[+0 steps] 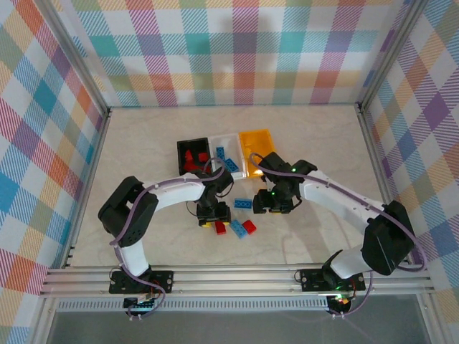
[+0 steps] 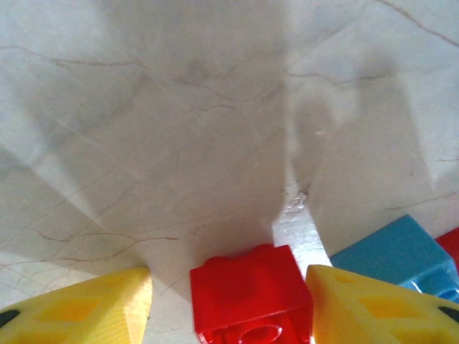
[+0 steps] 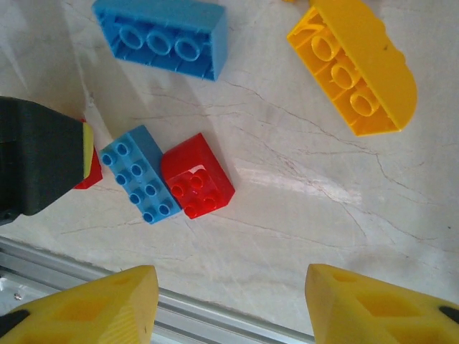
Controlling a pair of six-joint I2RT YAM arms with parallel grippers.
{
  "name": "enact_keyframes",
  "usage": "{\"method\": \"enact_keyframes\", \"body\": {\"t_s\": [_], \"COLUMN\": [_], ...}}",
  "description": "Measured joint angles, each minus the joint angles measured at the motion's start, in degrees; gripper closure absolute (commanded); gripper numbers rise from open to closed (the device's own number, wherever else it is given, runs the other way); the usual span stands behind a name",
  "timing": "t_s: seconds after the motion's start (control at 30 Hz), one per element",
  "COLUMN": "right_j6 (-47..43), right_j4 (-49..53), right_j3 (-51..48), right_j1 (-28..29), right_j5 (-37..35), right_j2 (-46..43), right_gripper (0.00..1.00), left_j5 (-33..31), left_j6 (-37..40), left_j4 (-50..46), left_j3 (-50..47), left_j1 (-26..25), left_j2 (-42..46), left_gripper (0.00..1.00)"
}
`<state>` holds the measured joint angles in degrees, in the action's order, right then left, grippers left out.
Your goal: Sort the legos into containers by color
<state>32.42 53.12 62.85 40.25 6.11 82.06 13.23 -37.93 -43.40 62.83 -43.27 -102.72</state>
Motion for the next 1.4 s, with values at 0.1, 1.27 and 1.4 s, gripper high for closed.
{"method": "enact_keyframes", "body": {"t_s": [0.1, 1.27, 1.4], "right_j6": [-0.11, 1.75, 2.75], "right_j4": [-1.07, -6.58, -5.97], "right_j3": [-0.90, -2.10, -2.10], "right_j1": [0.72, 7.08, 6.47], "right_j5": [0.09, -0.74, -2.14], "right_j2": [-0.02, 16.76, 16.46], "right_gripper": [0.43, 0.38, 0.38], "left_j5": [-0.46, -3.48, -3.45], "left_j6": [0.02, 5.90, 7.85], "left_j4": [-0.39, -9.79, -12.17], "left_j3": [0.02, 8.15, 13.68], "left_j1": [0.00, 10.51, 13.33], "left_j2": [0.00, 7.65, 7.23], "left_gripper": [0.49, 0.75, 0.75]}}
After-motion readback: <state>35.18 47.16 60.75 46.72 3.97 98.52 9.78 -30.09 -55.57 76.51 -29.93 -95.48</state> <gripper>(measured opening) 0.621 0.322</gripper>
